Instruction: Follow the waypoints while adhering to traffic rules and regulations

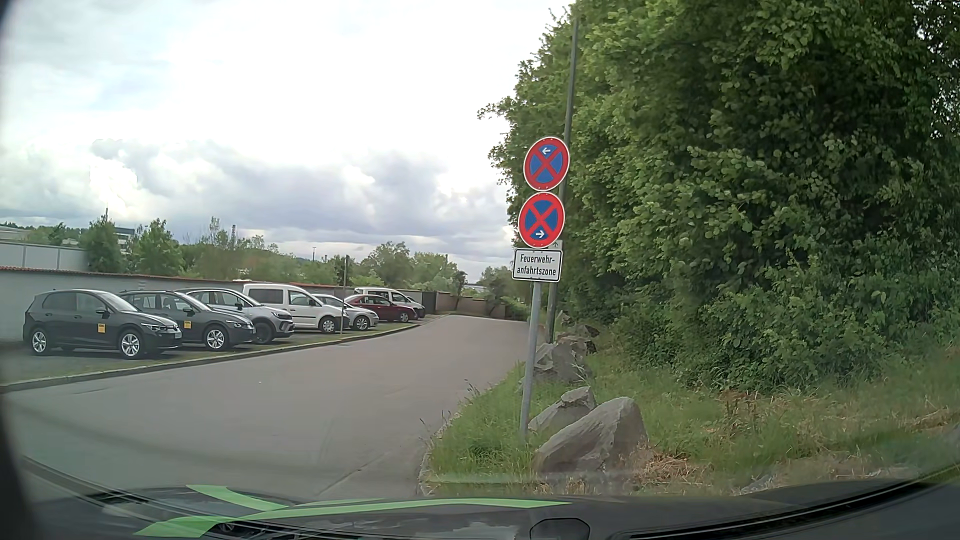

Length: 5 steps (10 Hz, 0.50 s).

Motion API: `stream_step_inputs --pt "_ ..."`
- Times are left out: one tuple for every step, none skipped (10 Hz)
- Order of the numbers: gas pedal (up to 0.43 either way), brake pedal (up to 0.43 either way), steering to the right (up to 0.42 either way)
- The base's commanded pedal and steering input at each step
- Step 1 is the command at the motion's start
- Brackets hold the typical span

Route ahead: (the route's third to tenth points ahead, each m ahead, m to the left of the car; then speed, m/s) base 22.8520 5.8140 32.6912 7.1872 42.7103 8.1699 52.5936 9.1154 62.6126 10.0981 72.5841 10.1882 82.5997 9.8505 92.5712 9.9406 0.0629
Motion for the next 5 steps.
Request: stream_step_inputs --pt "0.000 0.165 -0.926" --pt "0.000 0.140 -0.926" --pt "0.000 0.140 -0.926" --pt "0.000 0.152 -0.926" --pt "0.000 0.207 -0.926"
